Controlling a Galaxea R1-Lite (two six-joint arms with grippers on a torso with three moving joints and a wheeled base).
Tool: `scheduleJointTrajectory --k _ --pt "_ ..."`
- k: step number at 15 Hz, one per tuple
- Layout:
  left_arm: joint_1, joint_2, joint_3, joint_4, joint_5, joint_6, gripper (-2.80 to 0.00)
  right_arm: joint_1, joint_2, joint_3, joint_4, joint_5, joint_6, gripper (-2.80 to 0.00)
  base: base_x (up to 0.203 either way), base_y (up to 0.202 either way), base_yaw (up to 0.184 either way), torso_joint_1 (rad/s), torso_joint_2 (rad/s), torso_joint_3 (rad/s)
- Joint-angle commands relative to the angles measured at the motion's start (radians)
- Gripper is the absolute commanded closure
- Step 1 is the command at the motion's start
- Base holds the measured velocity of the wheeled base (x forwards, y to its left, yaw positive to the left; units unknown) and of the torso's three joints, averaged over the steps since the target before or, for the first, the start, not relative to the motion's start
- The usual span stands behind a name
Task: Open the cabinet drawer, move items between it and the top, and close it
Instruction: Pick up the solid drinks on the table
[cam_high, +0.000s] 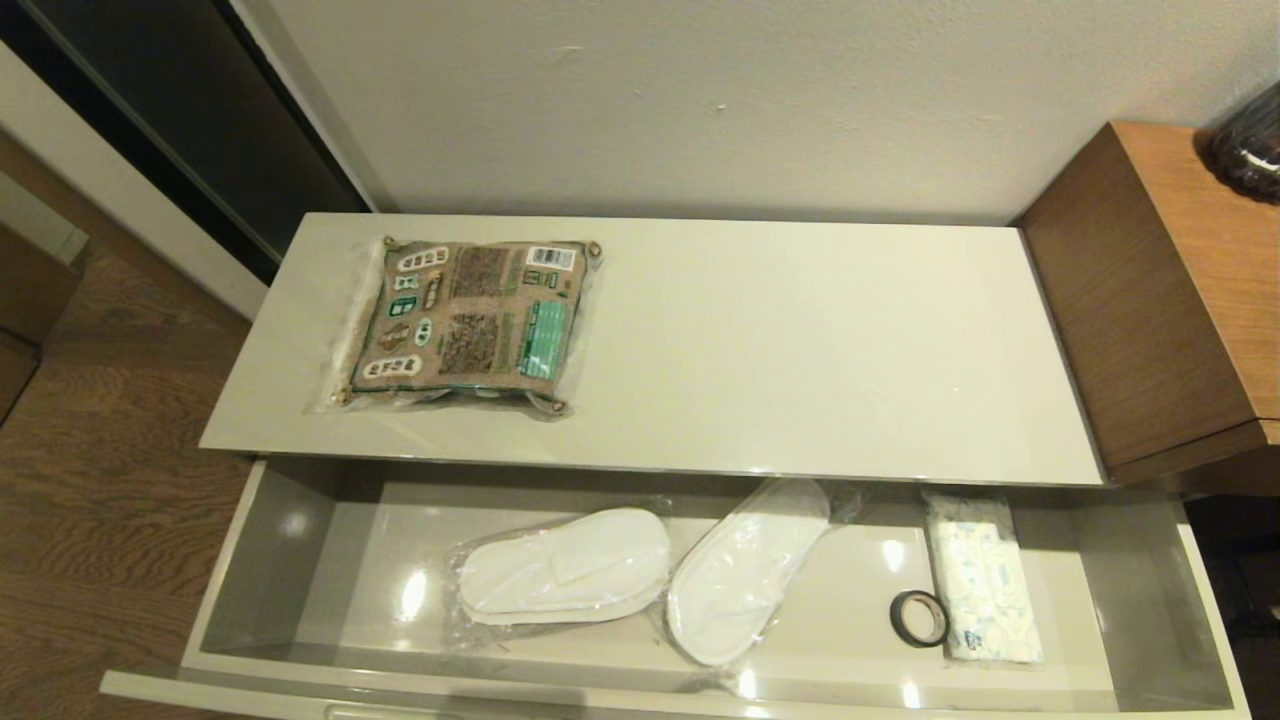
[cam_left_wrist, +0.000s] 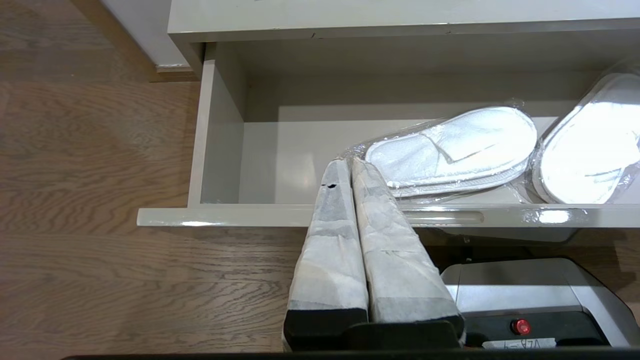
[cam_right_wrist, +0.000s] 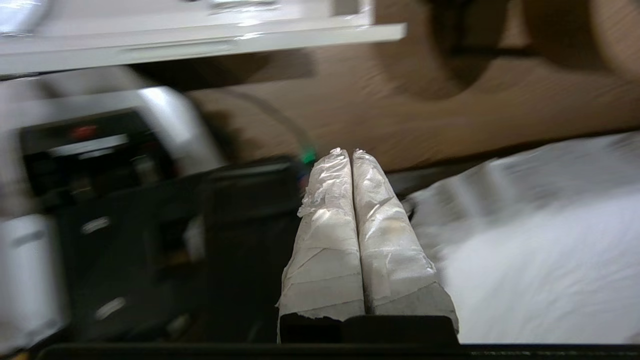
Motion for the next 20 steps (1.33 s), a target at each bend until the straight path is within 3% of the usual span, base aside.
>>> scheduleJointTrajectory --k 1,3,9,12,15,20 --pt "0.002 0.001 0.000 0.000 0.000 0.001 0.00 -0.019 -0.144 0.177 -0.216 -0.049 -0.071 0.00 0.000 0.000 0.000 0.000 0.00 0.000" --pt "0.002 0.001 0.000 0.000 0.000 0.001 0.00 0.028 -0.146 0.179 -0.344 -0.075 -0.100 0.00 0.000 0.000 0.000 0.000 0.00 0.000" --pt "0.002 0.001 0.000 0.000 0.000 0.001 0.00 0.067 -0.235 0.342 -0.453 -0.105 -0.143 0.00 0.000 0.000 0.000 0.000 0.00 0.000" --pt "0.002 0.001 0.000 0.000 0.000 0.001 0.00 0.076 -0.265 0.445 -0.662 -0.131 -0.151 0.00 0.000 0.000 0.000 0.000 0.00 0.000" --pt "0.002 0.001 0.000 -0.001 0.000 0.001 0.00 0.086 -0.385 0.587 -0.776 -0.124 -0.156 0.00 0.000 0.000 0.000 0.000 0.00 0.000" --pt "0.002 0.001 0.000 0.000 0.001 0.001 0.00 0.090 -0.435 0.874 -1.204 -0.018 -0.129 0.00 0.000 0.000 0.000 0.000 0.00 0.000"
